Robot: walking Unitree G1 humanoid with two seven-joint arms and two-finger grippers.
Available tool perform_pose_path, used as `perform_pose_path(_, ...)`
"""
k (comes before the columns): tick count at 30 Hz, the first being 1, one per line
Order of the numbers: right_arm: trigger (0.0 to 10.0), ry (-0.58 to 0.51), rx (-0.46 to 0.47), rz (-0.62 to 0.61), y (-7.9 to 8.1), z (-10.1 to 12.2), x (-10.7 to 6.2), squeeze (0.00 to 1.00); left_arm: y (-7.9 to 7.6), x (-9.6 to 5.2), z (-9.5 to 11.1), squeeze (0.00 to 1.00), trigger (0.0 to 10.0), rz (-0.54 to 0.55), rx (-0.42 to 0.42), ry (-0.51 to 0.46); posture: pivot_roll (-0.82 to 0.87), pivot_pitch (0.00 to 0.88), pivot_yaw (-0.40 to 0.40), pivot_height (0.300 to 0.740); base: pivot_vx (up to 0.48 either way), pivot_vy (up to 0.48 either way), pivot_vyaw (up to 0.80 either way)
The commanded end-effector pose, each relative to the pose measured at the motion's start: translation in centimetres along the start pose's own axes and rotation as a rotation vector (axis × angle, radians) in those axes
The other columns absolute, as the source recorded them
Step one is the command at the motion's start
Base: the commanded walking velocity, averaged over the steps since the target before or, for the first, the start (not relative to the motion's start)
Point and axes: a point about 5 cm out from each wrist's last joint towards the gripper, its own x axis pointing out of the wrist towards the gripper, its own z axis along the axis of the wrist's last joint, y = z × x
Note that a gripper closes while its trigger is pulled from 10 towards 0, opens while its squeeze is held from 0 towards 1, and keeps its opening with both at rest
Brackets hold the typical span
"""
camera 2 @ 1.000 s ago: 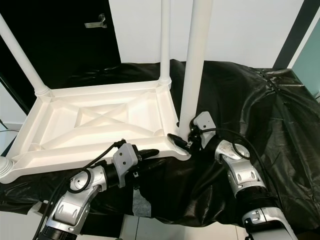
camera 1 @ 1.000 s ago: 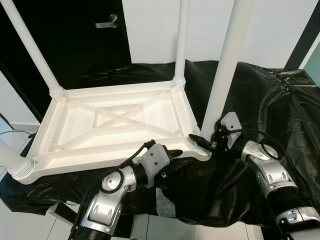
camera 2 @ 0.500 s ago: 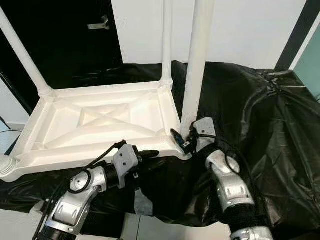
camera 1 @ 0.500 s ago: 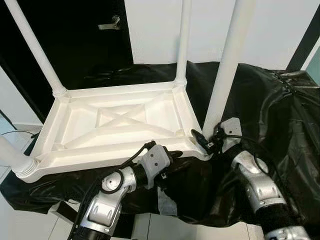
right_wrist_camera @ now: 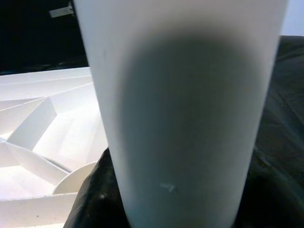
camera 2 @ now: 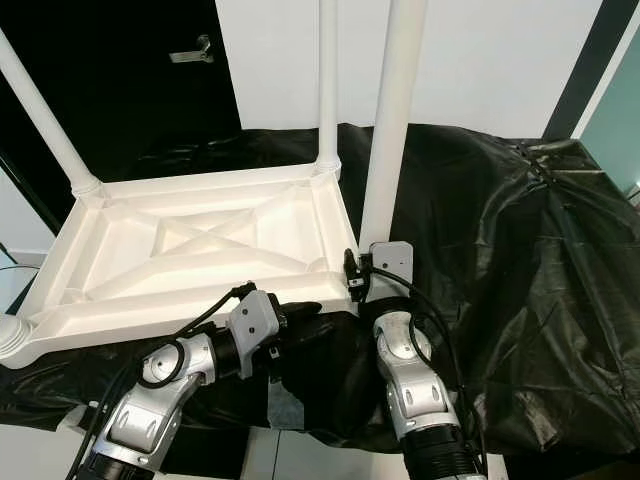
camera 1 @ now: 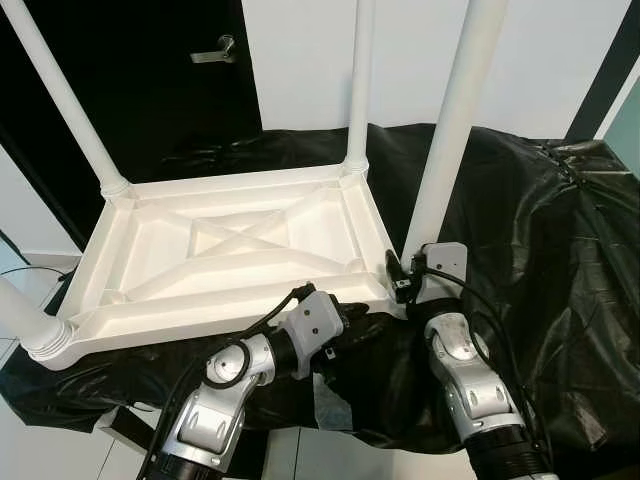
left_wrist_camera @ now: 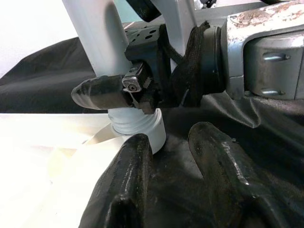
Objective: Building children table
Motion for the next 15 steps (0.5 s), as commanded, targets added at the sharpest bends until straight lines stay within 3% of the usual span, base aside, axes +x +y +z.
perform_pose_path(1,10.0,0.035,0.013,-0.03,-0.3,-0.7,-0.3,0.28,0.2,0.2,-0.2,0.0,10.0,0.064,-0.008,0.004,0.02,0.0,0.019,0.74,0.0,0.0,0.0)
perform_pose_path(2,10.0,0.022,0.013,-0.024,-0.4,-0.5,-0.3,0.9,0.2,0.3,-0.2,0.0,10.0,0.065,-0.008,0.001,0.02,0.0,0.016,0.74,0.0,0.0,0.0)
perform_pose_path(3,10.0,0.01,0.009,-0.014,-0.6,-0.4,-0.4,1.0,0.1,0.4,-0.2,0.0,10.0,0.065,-0.009,0.0,0.02,0.0,0.015,0.74,0.0,0.0,0.0)
perform_pose_path(12,10.0,-0.021,0.0,0.044,-1.7,-0.3,-0.9,1.0,0.2,0.5,-0.2,0.0,10.0,0.069,0.001,0.006,0.03,0.0,0.003,0.74,0.0,0.0,0.0)
perform_pose_path(15,10.0,-0.027,0.003,0.14,-2.8,-0.5,-1.1,1.0,0.2,0.4,-0.3,0.0,10.0,0.076,0.001,0.01,0.03,0.0,0.002,0.74,0.0,0.0,0.0)
